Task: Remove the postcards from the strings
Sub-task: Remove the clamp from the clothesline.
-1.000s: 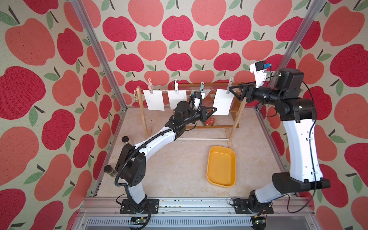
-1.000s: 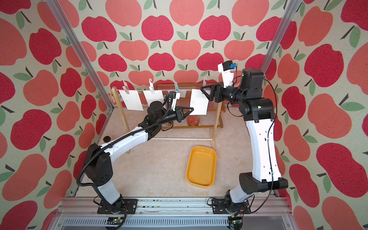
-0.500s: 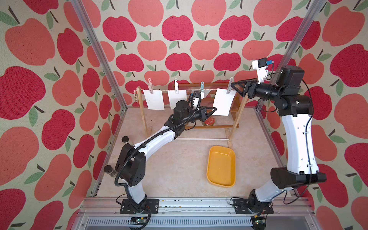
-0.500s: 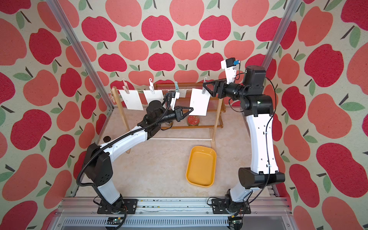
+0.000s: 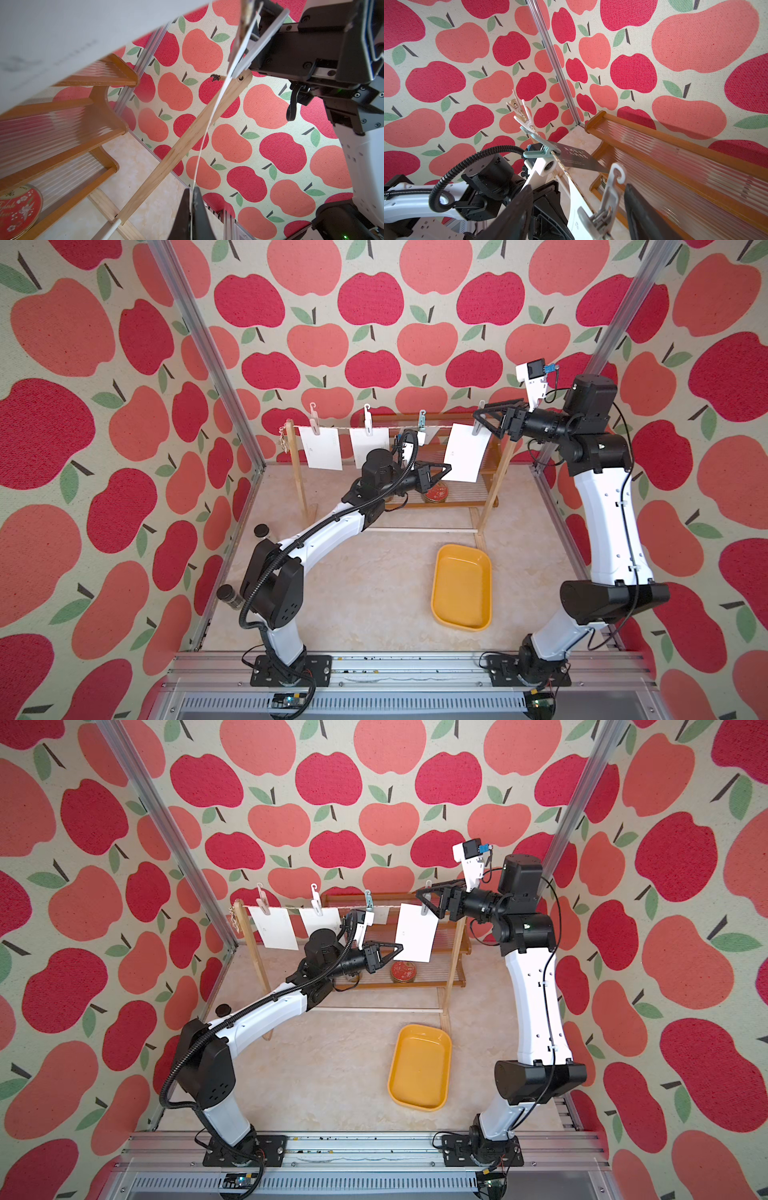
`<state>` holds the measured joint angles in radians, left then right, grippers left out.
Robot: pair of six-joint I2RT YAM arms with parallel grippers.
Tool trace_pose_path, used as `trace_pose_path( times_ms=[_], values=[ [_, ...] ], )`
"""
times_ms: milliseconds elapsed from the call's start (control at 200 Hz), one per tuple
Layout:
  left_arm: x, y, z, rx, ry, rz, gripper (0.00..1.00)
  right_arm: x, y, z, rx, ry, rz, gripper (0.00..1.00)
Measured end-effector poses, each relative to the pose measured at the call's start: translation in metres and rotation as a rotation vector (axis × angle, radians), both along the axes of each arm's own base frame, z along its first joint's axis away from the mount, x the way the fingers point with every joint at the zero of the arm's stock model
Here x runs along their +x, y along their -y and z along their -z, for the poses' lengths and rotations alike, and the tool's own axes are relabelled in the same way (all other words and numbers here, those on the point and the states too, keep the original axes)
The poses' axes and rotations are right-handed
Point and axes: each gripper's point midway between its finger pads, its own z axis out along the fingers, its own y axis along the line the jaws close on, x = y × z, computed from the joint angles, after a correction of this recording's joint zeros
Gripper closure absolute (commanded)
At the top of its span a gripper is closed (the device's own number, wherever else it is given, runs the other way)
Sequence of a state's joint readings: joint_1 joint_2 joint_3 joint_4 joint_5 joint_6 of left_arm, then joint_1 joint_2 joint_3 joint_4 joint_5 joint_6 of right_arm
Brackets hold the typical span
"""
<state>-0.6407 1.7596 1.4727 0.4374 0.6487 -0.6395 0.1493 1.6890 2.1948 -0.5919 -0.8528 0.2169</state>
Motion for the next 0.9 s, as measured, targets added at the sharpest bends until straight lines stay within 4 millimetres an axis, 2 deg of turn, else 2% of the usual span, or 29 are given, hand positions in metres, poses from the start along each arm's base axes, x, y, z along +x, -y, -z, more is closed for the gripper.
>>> trace_pose_path(
  times_ms=[395, 555, 900],
  values=[
    [-0.0002, -0.0013, -0.0002, -0.005, -0.014, 0.01, 1.0, 0.0005, -0.0078, 0.0043, 0.012, 0.002, -0.075, 0.36],
    [-0.0011, -0.001, -0.0002, -0.008, -0.023, 0.017, 1.0, -0.0018, -0.0078, 0.0045, -0.005, 0.012, -0.083, 0.43],
    [0.0034, -0.0015, -0.0002, -0.038, -0.05, 0.029, 1.0, -0.0009, -0.0098, 0.0068, -0.016, 0.013, -0.106, 0.45]
  ],
)
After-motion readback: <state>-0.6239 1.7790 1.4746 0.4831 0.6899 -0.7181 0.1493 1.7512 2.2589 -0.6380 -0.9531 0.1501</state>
